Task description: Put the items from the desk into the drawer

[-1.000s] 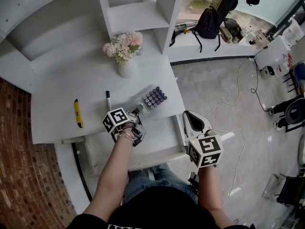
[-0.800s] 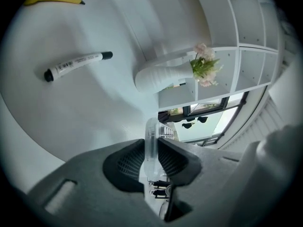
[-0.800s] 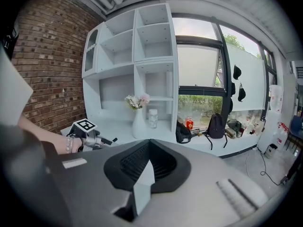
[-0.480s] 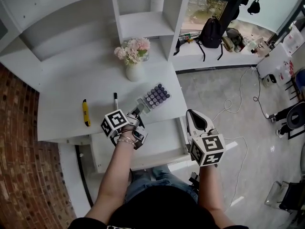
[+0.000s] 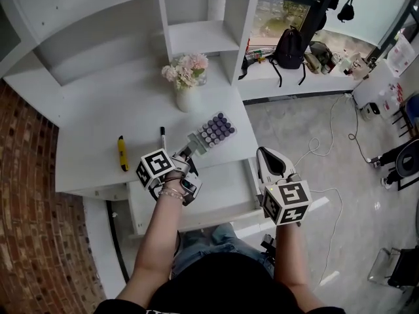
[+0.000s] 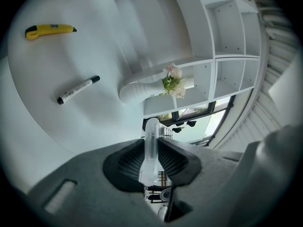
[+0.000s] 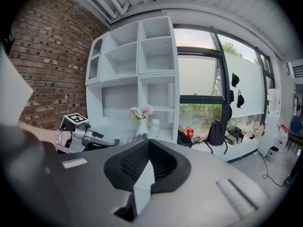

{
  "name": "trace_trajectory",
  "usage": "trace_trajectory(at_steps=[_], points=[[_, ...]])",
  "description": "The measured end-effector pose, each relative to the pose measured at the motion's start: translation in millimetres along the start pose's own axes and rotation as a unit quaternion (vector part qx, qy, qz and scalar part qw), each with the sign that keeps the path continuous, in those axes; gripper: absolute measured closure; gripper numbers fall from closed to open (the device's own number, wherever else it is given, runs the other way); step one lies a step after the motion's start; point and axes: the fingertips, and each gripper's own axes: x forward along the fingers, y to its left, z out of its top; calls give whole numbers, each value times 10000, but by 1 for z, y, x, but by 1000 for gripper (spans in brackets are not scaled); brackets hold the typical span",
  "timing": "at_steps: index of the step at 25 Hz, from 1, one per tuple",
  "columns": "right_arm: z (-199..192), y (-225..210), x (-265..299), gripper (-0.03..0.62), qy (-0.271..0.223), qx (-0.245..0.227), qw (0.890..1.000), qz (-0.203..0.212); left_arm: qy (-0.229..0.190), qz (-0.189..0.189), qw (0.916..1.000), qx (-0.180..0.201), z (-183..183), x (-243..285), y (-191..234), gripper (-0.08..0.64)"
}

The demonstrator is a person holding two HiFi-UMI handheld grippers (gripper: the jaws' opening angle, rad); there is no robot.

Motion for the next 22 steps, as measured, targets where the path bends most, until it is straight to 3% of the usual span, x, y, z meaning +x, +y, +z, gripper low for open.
trace_trajectory(at_steps=[7, 22], points=[[-18, 7, -4, 583, 151, 67, 9999, -12, 296, 99, 9994, -118, -27, -4, 20, 476], [-56, -2, -2, 583, 467, 536, 9974, -139, 1097, 742, 9905, -375, -105, -1, 83, 476]])
